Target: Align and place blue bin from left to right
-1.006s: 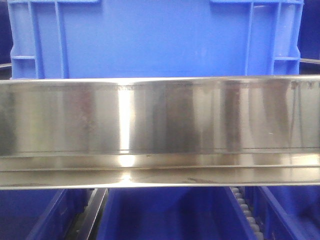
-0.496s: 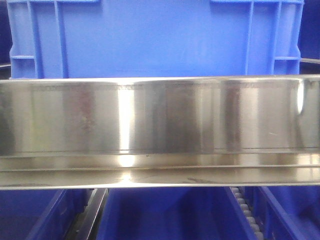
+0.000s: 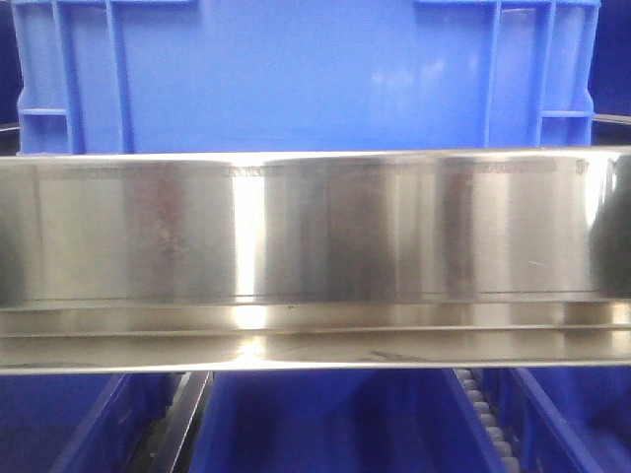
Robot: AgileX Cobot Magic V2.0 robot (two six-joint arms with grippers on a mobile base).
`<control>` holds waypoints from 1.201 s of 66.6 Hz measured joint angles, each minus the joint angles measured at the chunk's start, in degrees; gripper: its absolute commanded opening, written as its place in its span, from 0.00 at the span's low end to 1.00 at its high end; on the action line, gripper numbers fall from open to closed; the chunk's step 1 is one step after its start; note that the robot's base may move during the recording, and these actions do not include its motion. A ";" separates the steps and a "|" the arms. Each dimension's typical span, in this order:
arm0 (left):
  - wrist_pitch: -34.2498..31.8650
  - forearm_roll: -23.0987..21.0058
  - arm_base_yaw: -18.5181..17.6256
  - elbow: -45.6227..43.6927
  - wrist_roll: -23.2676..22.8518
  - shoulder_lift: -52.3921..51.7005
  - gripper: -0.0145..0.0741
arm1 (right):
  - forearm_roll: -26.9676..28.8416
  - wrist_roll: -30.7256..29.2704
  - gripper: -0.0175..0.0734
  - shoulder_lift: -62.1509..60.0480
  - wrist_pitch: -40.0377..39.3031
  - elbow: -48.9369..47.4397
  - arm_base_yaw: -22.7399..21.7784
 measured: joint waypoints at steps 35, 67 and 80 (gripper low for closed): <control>11.01 7.83 -6.67 -12.14 -5.43 12.09 0.04 | 0.10 0.91 0.11 14.83 6.06 -17.31 3.97; 11.34 8.06 -6.67 -12.18 -5.53 12.09 0.04 | 0.10 1.49 0.12 19.52 12.30 -23.91 4.42; 11.34 8.06 -6.67 -12.18 -5.53 12.09 0.04 | 0.10 1.87 0.46 19.52 12.55 -23.91 4.46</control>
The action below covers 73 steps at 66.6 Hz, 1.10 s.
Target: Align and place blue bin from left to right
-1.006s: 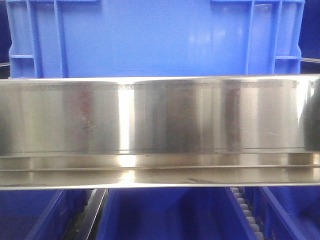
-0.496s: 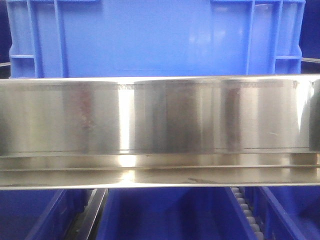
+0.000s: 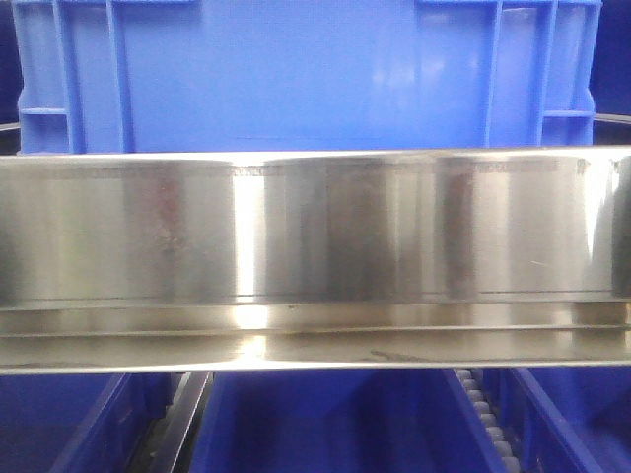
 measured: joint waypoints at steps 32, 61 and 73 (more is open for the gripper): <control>0.00 0.00 0.00 -0.09 0.00 0.00 0.04 | -3.45 3.31 0.48 0.00 1.84 0.00 1.91; 0.00 0.00 0.00 -0.09 0.00 0.00 0.04 | -13.37 9.90 0.48 1.36 2.22 0.00 5.68; 0.14 0.00 0.00 -0.09 0.00 0.00 0.04 | -11.75 10.00 0.48 3.23 2.81 0.00 5.68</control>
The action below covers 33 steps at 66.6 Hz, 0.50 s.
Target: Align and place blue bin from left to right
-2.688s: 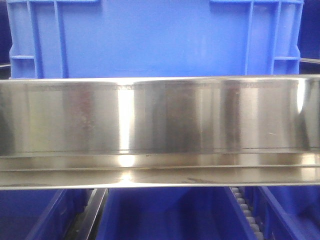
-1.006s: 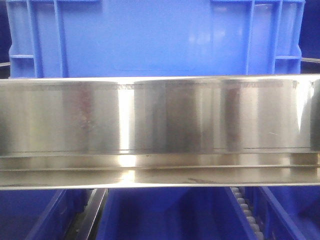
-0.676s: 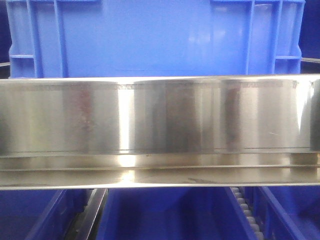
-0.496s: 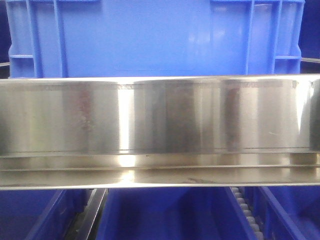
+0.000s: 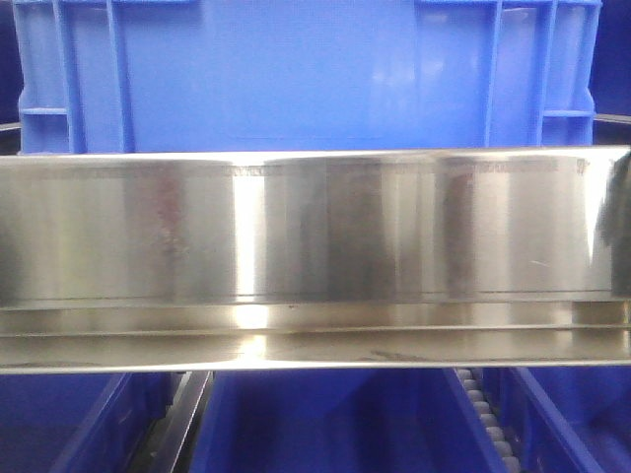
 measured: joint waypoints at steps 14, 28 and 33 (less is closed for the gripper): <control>0.13 0.00 0.00 0.00 0.00 0.00 0.04 | 0.11 0.00 0.48 0.90 0.33 0.00 0.00; 0.17 0.00 0.00 0.00 0.00 0.00 0.04 | 0.35 -0.13 0.47 1.49 0.33 0.00 -0.60; 0.17 0.00 0.00 0.00 0.00 0.00 0.04 | 0.35 -0.36 0.47 1.73 0.33 0.00 -0.60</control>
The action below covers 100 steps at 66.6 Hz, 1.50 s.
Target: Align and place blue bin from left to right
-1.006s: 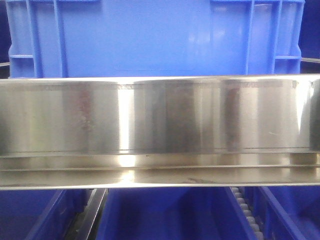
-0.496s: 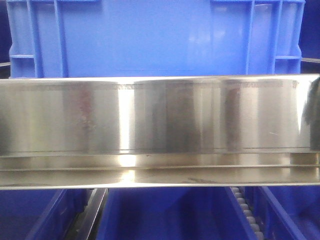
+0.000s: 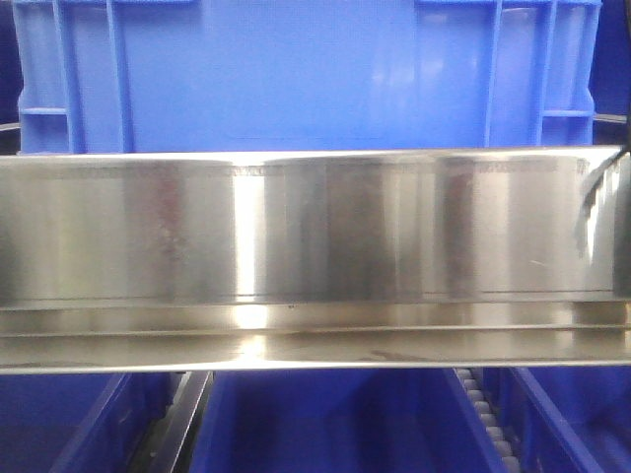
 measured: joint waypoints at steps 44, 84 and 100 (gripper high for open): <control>0.00 0.00 0.00 0.00 0.00 0.00 0.06 | 0.07 -1.50 0.11 0.04 0.15 0.00 -0.23; -2.10 8.02 -1.95 -0.04 -8.63 3.55 0.52 | 0.07 -1.57 0.11 0.04 0.05 0.00 -0.23; -2.61 8.16 -1.84 -0.04 -9.13 5.94 0.52 | 0.07 -1.62 0.11 0.04 0.05 0.00 -0.23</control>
